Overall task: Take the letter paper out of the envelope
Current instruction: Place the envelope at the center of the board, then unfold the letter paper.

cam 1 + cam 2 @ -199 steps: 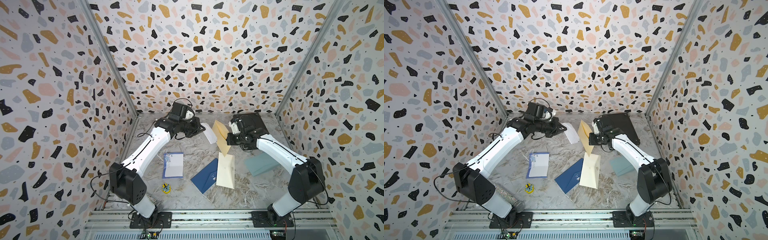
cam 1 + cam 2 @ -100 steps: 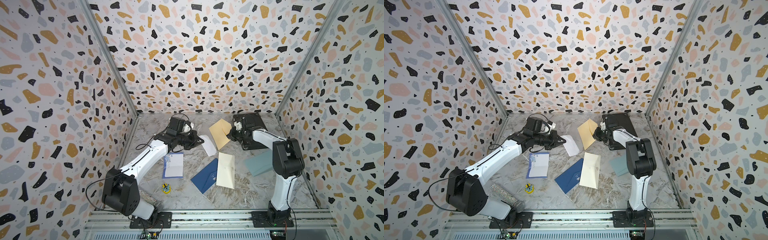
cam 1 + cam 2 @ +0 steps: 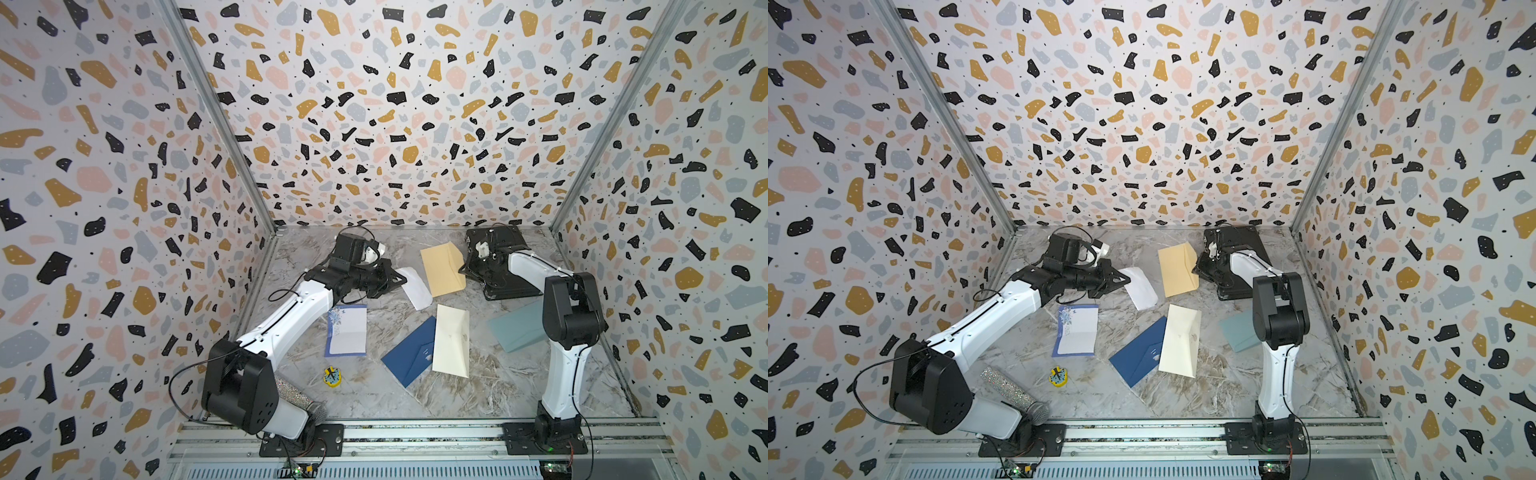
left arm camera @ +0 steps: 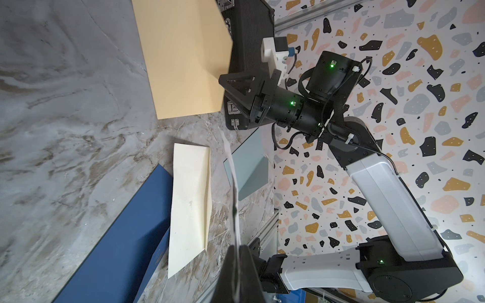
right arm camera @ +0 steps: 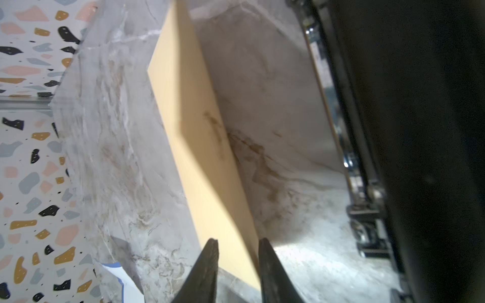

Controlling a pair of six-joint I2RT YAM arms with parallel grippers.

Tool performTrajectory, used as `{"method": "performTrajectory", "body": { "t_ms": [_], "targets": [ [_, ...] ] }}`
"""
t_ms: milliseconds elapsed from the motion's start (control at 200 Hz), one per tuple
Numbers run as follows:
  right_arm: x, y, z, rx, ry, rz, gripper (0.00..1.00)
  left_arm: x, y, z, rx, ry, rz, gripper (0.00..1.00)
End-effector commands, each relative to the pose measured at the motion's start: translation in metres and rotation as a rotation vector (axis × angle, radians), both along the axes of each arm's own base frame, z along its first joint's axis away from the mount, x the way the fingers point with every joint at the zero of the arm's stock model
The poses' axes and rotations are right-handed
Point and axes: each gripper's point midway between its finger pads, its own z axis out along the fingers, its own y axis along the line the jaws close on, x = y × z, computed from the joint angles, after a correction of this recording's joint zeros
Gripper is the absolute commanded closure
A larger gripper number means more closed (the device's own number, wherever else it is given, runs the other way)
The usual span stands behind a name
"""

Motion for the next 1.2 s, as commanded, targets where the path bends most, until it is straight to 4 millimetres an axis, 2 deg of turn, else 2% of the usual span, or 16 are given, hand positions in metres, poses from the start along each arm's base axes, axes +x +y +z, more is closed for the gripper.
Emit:
{"method": "performTrajectory", "body": {
  "t_ms": [0, 95, 210, 315, 405, 491, 676, 781, 1001, 1196],
  "targets": [
    [-0.011, -0.016, 0.020, -0.101, 0.007, -0.006, 0.67, 0.002, -0.002, 0.009, -0.027, -0.040, -0.016, 1.00],
    [-0.014, -0.028, 0.028, -0.165, -0.007, -0.030, 0.67, 0.004, -0.003, 0.009, -0.028, -0.041, -0.016, 1.00],
    [-0.013, -0.030, 0.059, -0.173, -0.084, -0.038, 0.67, 0.006, -0.004, 0.012, -0.029, -0.038, -0.019, 1.00],
    [-0.019, -0.023, 0.098, -0.132, -0.166, -0.046, 0.68, 0.011, -0.006, 0.014, -0.040, -0.002, -0.001, 1.00],
    [-0.033, -0.009, 0.129, -0.035, -0.223, -0.068, 0.66, 0.018, -0.010, 0.020, -0.075, 0.009, 0.009, 1.00],
    [-0.054, 0.001, 0.144, 0.050, -0.217, -0.079, 0.64, 0.026, -0.016, 0.028, -0.113, 0.021, 0.010, 1.00],
    [-0.100, 0.018, 0.162, 0.253, -0.140, -0.058, 0.65, 0.037, -0.024, 0.045, -0.157, 0.023, -0.002, 1.00],
    [-0.116, 0.031, 0.172, 0.420, -0.098, -0.071, 0.65, 0.039, -0.027, 0.047, -0.173, 0.035, -0.011, 1.00],
    [-0.129, 0.045, 0.191, 0.656, -0.082, -0.098, 0.65, 0.041, -0.032, 0.049, -0.228, 0.034, -0.024, 1.00],
    [-0.134, 0.060, 0.190, 0.722, -0.054, -0.072, 0.66, 0.039, -0.039, 0.043, -0.272, 0.056, -0.053, 1.00]
  ]
}}
